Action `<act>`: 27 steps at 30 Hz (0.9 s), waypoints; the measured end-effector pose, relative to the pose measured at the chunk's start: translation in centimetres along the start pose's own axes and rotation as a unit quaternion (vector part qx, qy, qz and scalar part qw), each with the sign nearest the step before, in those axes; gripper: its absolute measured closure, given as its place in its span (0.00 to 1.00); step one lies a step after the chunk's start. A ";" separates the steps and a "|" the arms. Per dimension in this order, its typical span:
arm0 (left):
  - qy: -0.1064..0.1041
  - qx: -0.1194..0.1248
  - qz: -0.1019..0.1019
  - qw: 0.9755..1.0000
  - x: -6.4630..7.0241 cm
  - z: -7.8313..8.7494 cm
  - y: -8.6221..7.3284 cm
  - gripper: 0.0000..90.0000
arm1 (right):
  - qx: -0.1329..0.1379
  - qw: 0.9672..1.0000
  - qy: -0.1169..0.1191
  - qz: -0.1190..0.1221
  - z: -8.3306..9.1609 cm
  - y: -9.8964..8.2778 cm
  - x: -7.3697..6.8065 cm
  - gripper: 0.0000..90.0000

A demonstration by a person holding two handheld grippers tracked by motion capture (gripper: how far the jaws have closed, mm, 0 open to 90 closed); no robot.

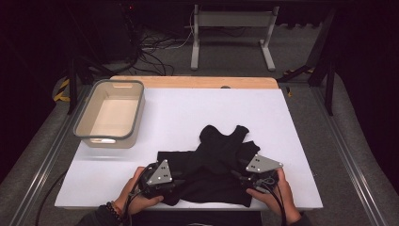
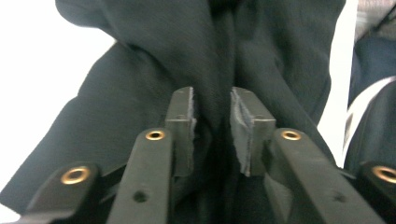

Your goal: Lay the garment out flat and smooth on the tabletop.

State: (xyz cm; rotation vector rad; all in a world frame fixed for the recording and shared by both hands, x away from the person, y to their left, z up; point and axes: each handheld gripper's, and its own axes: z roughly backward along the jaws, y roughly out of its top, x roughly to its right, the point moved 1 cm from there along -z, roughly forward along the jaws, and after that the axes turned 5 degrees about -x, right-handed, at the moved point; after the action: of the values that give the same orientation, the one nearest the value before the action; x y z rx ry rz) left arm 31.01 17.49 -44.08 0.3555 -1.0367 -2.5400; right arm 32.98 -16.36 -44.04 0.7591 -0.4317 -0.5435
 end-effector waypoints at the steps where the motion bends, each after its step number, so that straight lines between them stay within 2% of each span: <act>1: 0.002 0.012 0.004 1.000 -0.3 0.4 0.2 0.75 | 0.019 1.000 -0.009 -0.006 0.5 0.2 0.0 0.56; 3: 0.010 0.036 0.011 0.999 -0.9 1.3 0.5 0.69 | 0.073 0.997 -0.017 -0.026 1.8 0.6 0.3 0.58; 4: 0.015 0.046 0.019 0.999 -1.4 1.7 0.8 0.67 | 0.083 0.996 -0.020 -0.032 2.2 0.8 0.4 0.58; 5: 0.023 0.051 0.026 0.998 -1.8 1.8 1.1 0.65 | 0.088 0.995 -0.035 -0.036 2.5 1.1 0.6 0.58; 8: 0.045 0.051 0.034 0.997 -2.9 1.2 2.0 0.59 | 0.080 0.994 -0.056 -0.058 2.1 1.5 1.8 0.61; 9: 0.048 0.051 0.039 0.997 -3.2 0.7 2.4 0.56 | 0.053 0.994 -0.049 -0.077 0.9 1.8 3.2 0.60; 10: 0.045 0.049 0.039 0.997 -3.5 0.3 2.8 0.56 | 0.053 0.994 -0.049 -0.077 0.9 1.8 3.2 0.60; 11: 0.049 0.042 0.033 0.997 -4.0 -0.5 3.4 0.56 | 0.037 0.995 -0.046 -0.081 0.2 1.9 3.7 0.59; 12: 0.057 0.031 0.029 0.997 -4.6 -1.4 4.0 0.55 | 0.019 0.995 -0.055 -0.080 -0.8 2.1 4.3 0.59; 13: 0.051 0.023 0.038 0.998 -5.1 -2.2 4.4 0.54 | 0.005 0.995 -0.051 -0.084 -2.0 2.2 5.1 0.57; 14: 0.039 0.011 0.042 0.998 -5.8 -3.5 4.8 0.52 | -0.013 0.994 -0.053 -0.099 -3.4 2.3 6.0 0.54; 15: 0.039 0.011 0.042 0.998 -5.8 -3.5 4.8 0.52 | -0.013 0.994 -0.053 -0.099 -3.4 2.3 6.0 0.54; 16: 0.049 -0.004 0.040 0.998 -6.2 -4.6 5.1 0.52 | -0.017 0.993 -0.058 -0.103 -3.9 2.3 6.4 0.52; 17: 0.044 -0.016 0.044 0.998 -6.5 -5.4 5.3 0.52 | -0.032 0.992 -0.047 -0.112 -4.9 2.2 6.9 0.50; 18: 0.031 -0.035 0.053 0.997 -6.9 -6.7 5.3 0.52 | -0.055 0.991 -0.052 -0.115 -6.1 2.1 7.5 0.54; 19: 0.031 -0.035 0.053 0.997 -6.9 -6.7 5.3 0.52 | -0.063 0.990 -0.049 -0.115 -6.5 2.1 7.7 0.57; 20: 0.026 -0.052 0.055 0.997 -6.7 -7.8 5.5 0.52 | -0.076 0.990 -0.042 -0.114 -7.0 2.0 7.8 0.57; 21: 0.026 -0.052 0.055 0.997 -6.7 -7.8 5.5 0.53 | -0.076 0.990 -0.042 -0.114 -7.0 2.0 7.8 0.57; 22: 0.024 -0.058 0.050 0.997 -6.4 -8.2 5.6 0.53 | -0.072 0.989 -0.037 -0.120 -7.1 1.9 7.8 0.64; 23: 0.029 -0.062 0.044 0.997 -6.1 -8.4 5.7 0.55 | -0.070 0.991 -0.021 -0.112 -7.0 1.9 7.8 0.79; 24: 0.029 -0.062 0.044 0.997 -6.1 -8.4 5.7 0.57 | -0.070 0.991 -0.021 -0.112 -7.0 1.9 7.8 0.79; 25: 0.026 -0.063 0.045 0.997 -6.2 -8.6 5.8 0.57 | -0.072 0.991 -0.025 -0.106 -7.0 1.9 7.7 0.86; 26: 0.023 -0.058 0.054 0.997 -6.3 -8.7 5.8 0.60 | -0.075 0.992 -0.020 -0.096 -6.9 2.0 7.4 0.94; 27: 0.023 -0.058 0.054 0.997 -6.3 -8.7 5.8 0.60 | -0.075 0.993 -0.024 -0.091 -6.8 2.0 7.4 0.95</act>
State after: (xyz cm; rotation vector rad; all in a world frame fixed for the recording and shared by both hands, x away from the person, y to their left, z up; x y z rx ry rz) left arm 41.22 11.01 -45.44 0.3152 -0.8636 -2.4692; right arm 43.13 -16.07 -45.76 0.6446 -0.3643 -0.7578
